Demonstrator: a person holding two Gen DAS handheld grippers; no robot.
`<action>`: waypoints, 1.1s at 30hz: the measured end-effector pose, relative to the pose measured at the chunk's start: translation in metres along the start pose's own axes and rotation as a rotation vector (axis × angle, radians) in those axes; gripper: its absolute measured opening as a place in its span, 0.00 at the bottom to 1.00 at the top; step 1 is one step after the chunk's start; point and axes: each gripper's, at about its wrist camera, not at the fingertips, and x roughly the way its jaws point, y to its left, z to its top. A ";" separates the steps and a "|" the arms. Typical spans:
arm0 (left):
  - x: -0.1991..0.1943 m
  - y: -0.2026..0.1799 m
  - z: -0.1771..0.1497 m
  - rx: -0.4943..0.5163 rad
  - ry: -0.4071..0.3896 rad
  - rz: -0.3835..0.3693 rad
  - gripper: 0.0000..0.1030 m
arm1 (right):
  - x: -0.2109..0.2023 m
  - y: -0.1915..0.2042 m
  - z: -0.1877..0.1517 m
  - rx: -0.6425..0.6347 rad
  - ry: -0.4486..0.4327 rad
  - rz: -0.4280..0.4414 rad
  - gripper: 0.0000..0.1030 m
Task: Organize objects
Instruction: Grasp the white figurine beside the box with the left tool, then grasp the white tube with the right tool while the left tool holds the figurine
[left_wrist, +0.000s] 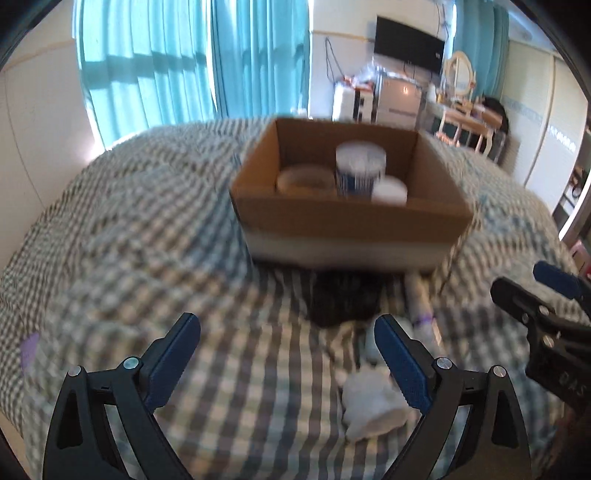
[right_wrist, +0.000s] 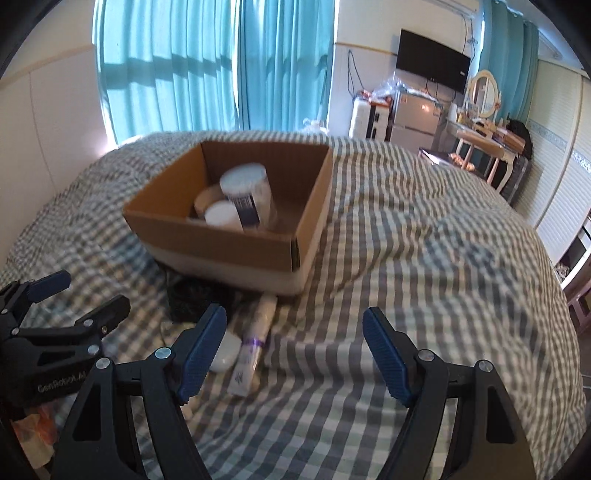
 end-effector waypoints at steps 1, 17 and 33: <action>0.003 -0.003 -0.006 0.000 0.010 0.005 0.95 | 0.004 -0.001 -0.005 -0.002 0.012 -0.007 0.74; 0.032 -0.047 -0.049 0.151 0.172 -0.225 0.68 | 0.027 -0.011 -0.021 0.083 0.092 -0.032 0.74; -0.009 -0.005 -0.021 0.087 0.077 -0.166 0.56 | 0.028 -0.006 -0.017 0.066 0.089 -0.028 0.74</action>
